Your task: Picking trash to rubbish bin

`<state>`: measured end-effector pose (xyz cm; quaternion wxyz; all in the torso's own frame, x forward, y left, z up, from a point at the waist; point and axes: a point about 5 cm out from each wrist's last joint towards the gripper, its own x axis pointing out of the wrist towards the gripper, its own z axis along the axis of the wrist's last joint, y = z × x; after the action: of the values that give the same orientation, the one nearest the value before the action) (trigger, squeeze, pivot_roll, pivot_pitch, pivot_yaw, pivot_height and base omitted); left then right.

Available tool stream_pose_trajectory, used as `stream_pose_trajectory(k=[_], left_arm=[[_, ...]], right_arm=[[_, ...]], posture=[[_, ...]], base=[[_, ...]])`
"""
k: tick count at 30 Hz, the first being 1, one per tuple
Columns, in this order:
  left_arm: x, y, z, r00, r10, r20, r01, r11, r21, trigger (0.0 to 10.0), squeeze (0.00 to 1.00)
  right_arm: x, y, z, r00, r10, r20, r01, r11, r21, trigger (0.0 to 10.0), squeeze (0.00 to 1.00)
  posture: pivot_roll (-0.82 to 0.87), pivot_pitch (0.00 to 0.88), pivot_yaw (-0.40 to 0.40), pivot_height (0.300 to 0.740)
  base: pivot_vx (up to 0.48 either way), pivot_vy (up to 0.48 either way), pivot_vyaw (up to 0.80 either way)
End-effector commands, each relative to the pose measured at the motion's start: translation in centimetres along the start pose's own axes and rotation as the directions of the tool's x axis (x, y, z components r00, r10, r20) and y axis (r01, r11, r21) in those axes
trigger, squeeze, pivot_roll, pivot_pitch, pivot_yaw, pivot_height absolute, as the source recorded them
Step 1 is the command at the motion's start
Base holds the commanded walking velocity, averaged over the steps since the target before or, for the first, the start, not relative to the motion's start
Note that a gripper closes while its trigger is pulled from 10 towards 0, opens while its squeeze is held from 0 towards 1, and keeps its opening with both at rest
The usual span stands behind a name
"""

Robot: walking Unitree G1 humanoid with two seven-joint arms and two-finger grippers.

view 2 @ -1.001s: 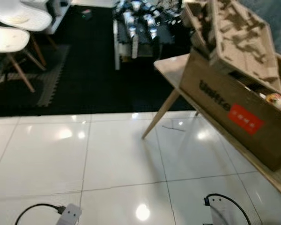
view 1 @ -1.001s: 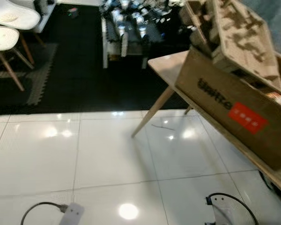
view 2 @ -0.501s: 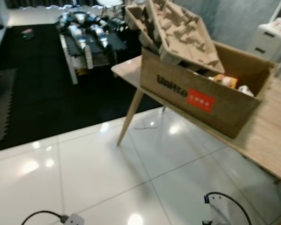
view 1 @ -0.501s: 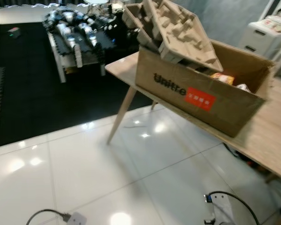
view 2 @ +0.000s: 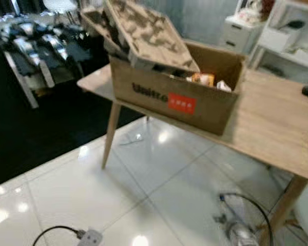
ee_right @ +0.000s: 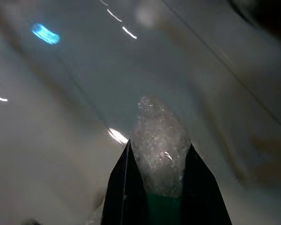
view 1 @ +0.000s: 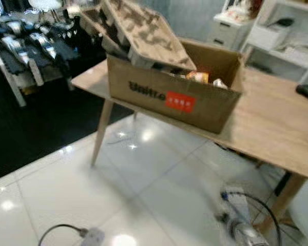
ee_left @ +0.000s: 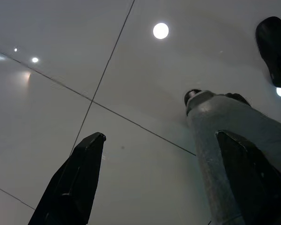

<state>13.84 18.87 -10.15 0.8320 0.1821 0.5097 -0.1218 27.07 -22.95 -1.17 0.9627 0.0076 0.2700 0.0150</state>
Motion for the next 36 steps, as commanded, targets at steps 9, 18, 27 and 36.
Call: stream_pose_trajectory(k=[9, 18, 27, 36], left_arm=[[-0.2, -0.2, -1.3, 0.998, -0.013, -0.054, 0.012, 1.0, -0.004, 10.0, 0.0], [-0.1, -0.3, -1.1, 0.999, -0.018, -0.046, 0.017, 1.0, -0.014, 10.0, 0.0], [-0.2, -0.7, -1.6, 0.998, -0.035, -0.06, 0.033, 0.999, -0.024, 10.0, 0.0], [-0.2, -0.9, -1.6, 0.997, -0.045, -0.055, 0.043, 0.999, -0.033, 10.0, 0.0]], right_arm=[[0.5, 3.6, 7.7, 0.789, 0.504, 0.353, -0.544, 0.839, 0.016, 10.0, 0.0], [-3.2, 5.7, 14.9, 0.247, 0.783, 0.571, -0.863, 0.445, -0.237, 10.0, 0.0], [-6.6, 5.5, 24.7, 0.063, 0.585, 0.808, -0.705, 0.6, -0.379, 10.0, 0.0], [-8.2, 4.6, 29.1, 0.166, 0.474, 0.865, -0.42, 0.827, -0.373, 10.0, 0.0]], posture=[[0.07, 0.086, -0.029, 0.74], [0.07, 0.093, -0.03, 0.74], [0.07, 0.1, -0.032, 0.74], [0.07, 0.1, -0.034, 0.74]], base=[[0.0, 0.0, 0.0], [0.0, 0.0, 0.0], [0.0, 0.0, 0.0], [0.0, 0.0, 0.0]])
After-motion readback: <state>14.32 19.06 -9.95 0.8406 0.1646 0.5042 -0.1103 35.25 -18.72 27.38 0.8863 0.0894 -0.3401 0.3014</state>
